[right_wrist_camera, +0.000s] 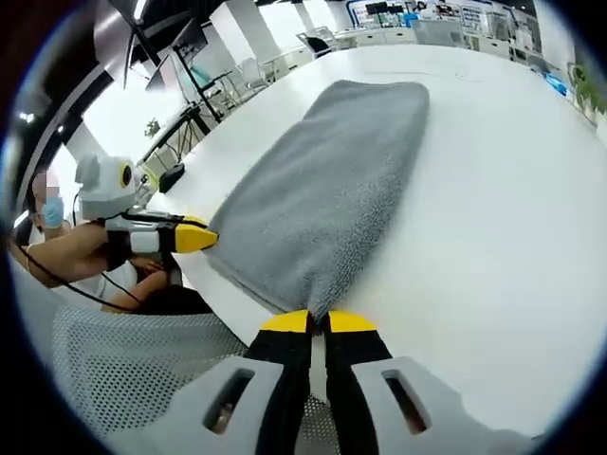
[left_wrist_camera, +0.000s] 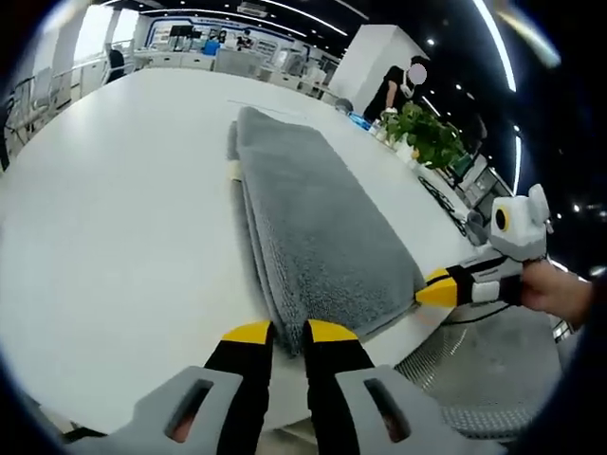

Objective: Fold the towel on the table until its edges align and the towel forms a compact rectangular stack.

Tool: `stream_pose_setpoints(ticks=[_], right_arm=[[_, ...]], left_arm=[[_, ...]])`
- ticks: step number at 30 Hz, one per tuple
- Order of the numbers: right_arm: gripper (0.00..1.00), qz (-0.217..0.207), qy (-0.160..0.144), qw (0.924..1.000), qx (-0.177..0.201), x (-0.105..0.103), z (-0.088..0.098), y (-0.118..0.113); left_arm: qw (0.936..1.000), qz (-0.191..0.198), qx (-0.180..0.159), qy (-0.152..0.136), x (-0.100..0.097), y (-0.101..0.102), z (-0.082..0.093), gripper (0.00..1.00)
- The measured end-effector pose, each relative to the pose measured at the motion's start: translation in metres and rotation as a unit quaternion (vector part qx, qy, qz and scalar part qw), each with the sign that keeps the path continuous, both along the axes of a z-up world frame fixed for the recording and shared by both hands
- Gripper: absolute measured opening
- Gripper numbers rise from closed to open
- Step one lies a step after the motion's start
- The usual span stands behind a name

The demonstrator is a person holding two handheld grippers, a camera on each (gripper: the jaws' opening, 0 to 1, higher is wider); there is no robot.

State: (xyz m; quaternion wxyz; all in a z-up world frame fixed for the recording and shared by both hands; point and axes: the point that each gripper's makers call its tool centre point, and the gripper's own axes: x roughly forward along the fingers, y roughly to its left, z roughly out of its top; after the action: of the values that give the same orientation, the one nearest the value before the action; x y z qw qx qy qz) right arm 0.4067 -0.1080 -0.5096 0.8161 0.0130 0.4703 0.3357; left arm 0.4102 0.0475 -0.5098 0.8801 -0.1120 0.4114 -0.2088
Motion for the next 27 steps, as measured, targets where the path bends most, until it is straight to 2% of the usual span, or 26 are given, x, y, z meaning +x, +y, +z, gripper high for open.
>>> stream_pose_setpoints(ticks=[4,7,8,13,15,19,22,27], right_arm=[[0.02,0.001,-0.003,1.0000,0.006,-0.004,0.010,-0.005],[0.02,0.006,-0.007,0.9999,0.005,-0.011,0.018,-0.007],[0.02,0.008,-0.007,0.9999,0.005,-0.013,0.020,-0.007],[0.01,0.009,-0.006,0.9998,0.016,-0.019,0.027,-0.008],[0.01,0.009,-0.007,0.9997,0.021,-0.027,0.035,-0.005],[0.01,0.000,-0.004,0.9991,0.042,-0.031,0.046,-0.003],[0.01,-0.009,-0.008,0.9982,0.059,-0.023,0.058,0.000],[0.01,-0.019,-0.023,0.9963,0.081,-0.011,0.072,0.003]], left_arm=[[0.9999,-0.012,0.002,-0.008,-0.009,-0.003,0.005,0.08],[0.9996,-0.010,-0.026,-0.003,-0.013,-0.005,0.007,0.06],[0.9994,-0.006,-0.034,-0.002,-0.017,-0.008,0.013,0.05],[0.9986,-0.003,-0.053,0.005,-0.029,-0.008,0.015,0.04],[0.9980,0.001,-0.062,0.007,-0.033,-0.010,0.020,0.04],[0.9964,0.011,-0.084,0.003,-0.033,-0.008,0.031,0.03],[0.9952,0.017,-0.096,-0.009,-0.028,-0.007,0.044,0.03],[0.9940,0.021,-0.105,-0.019,-0.019,-0.005,0.056,0.03]])
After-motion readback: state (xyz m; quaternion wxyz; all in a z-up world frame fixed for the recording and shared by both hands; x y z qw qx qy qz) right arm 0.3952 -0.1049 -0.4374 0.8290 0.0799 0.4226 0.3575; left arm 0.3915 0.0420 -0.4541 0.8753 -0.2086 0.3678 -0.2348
